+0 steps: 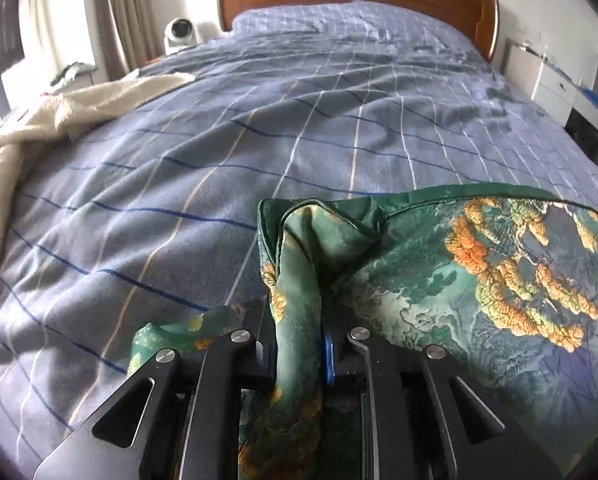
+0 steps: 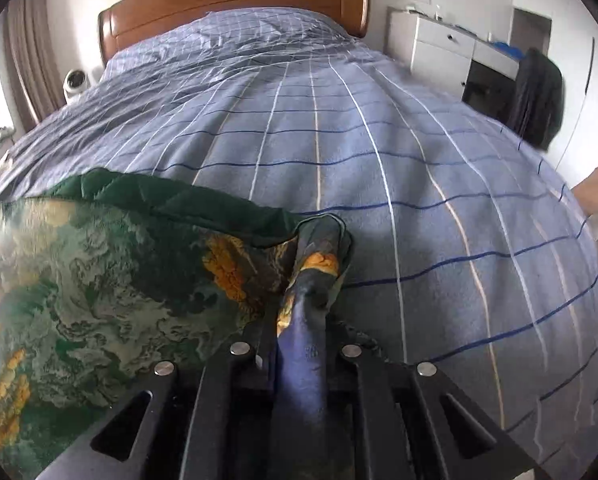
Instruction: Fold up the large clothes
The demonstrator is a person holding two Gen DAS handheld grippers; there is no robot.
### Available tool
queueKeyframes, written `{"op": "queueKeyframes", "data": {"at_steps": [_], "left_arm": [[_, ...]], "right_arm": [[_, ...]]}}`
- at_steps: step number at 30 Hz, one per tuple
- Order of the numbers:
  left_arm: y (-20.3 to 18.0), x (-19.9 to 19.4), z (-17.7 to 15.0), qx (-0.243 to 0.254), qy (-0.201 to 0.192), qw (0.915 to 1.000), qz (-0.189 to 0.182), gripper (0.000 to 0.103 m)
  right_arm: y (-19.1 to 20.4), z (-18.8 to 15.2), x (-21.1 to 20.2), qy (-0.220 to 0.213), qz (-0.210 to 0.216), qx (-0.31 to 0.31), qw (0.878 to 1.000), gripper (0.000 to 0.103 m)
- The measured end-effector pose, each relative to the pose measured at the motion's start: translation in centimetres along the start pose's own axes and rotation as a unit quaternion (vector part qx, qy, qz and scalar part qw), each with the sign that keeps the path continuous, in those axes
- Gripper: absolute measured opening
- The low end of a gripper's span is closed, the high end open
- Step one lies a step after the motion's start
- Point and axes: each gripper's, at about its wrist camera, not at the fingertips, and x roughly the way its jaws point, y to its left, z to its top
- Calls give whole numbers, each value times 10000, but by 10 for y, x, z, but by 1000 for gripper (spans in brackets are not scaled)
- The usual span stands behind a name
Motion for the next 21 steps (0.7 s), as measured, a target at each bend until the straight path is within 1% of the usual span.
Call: {"op": "queueKeyframes", "data": {"at_steps": [2, 4, 10, 16, 21], "left_arm": [[3, 2, -2, -44, -32, 10000, -69, 16], [2, 4, -2, -78, -68, 9999, -98, 17], [0, 5, -3, -138, -81, 9997, -164, 17], [1, 5, -3, -123, -82, 9998, -146, 17], [1, 3, -3, -115, -94, 9999, -61, 21]], "right_arm": [[-9, -1, 2, 11, 179, 163, 9997, 16], [-12, -4, 2, -8, 264, 248, 9993, 16], [-6, -1, 12, -47, 269, 283, 9992, 16], [-11, -1, 12, -50, 331, 335, 9989, 16], [-14, -2, 11, -54, 393, 381, 9985, 16]]}}
